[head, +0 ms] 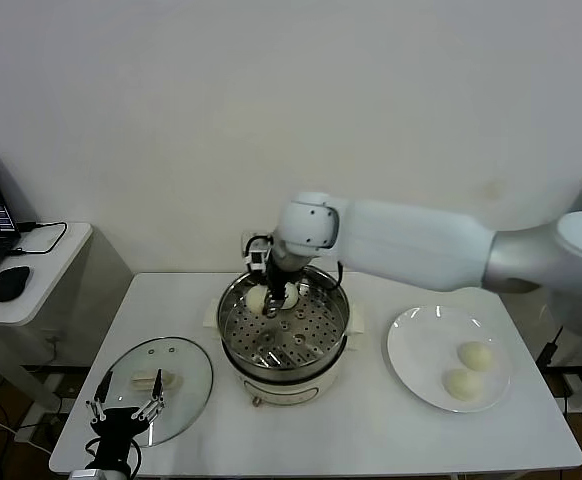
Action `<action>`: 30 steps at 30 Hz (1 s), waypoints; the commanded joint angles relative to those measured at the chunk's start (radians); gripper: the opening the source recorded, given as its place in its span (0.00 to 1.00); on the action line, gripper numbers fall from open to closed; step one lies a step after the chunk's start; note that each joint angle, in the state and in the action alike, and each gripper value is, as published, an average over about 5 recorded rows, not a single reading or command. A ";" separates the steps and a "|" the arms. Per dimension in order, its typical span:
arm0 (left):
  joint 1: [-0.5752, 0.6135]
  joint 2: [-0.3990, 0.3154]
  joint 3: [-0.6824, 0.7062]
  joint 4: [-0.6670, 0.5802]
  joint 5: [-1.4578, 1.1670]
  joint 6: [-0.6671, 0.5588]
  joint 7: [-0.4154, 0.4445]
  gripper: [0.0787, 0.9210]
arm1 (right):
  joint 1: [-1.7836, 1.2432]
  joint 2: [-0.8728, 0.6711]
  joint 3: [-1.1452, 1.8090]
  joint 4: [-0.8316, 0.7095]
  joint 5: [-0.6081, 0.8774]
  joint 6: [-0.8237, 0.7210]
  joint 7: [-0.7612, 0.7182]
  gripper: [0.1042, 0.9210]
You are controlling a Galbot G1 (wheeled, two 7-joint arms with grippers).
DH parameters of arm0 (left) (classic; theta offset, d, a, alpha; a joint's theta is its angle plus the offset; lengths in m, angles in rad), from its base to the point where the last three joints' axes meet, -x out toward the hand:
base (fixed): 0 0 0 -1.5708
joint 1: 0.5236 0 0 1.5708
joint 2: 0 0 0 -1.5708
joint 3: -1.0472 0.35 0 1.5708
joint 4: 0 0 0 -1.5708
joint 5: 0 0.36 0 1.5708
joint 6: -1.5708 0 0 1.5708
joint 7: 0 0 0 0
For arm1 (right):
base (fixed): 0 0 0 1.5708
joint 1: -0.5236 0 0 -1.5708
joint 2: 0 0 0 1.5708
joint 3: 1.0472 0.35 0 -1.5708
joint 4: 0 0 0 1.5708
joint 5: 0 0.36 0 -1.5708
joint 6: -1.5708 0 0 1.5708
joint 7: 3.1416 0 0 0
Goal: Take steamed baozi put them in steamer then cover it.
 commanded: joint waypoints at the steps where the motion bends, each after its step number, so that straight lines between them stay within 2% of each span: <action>1: 0.003 0.002 -0.004 0.001 -0.002 -0.003 0.001 0.88 | -0.053 0.135 -0.027 -0.097 0.005 -0.025 0.037 0.58; 10: 0.003 0.002 -0.003 0.000 -0.004 -0.005 0.001 0.88 | -0.056 0.140 -0.036 -0.112 -0.007 -0.026 0.032 0.59; 13: 0.001 0.001 -0.002 0.000 -0.004 -0.004 0.001 0.88 | -0.034 0.112 -0.034 -0.090 -0.010 -0.026 0.021 0.65; 16: 0.002 0.002 -0.001 -0.001 -0.004 -0.004 0.001 0.88 | 0.029 0.054 -0.029 -0.035 -0.004 -0.026 -0.011 0.75; 21: -0.001 0.010 -0.003 -0.004 -0.005 -0.002 0.001 0.88 | 0.171 -0.123 -0.053 0.126 0.013 -0.024 -0.099 0.87; 26: -0.008 0.014 0.008 -0.011 -0.003 0.002 0.001 0.88 | 0.282 -0.374 -0.099 0.308 -0.007 -0.014 -0.195 0.88; 30: -0.005 0.015 0.023 -0.017 0.004 0.003 0.001 0.88 | 0.319 -0.580 -0.130 0.401 -0.093 0.048 -0.279 0.88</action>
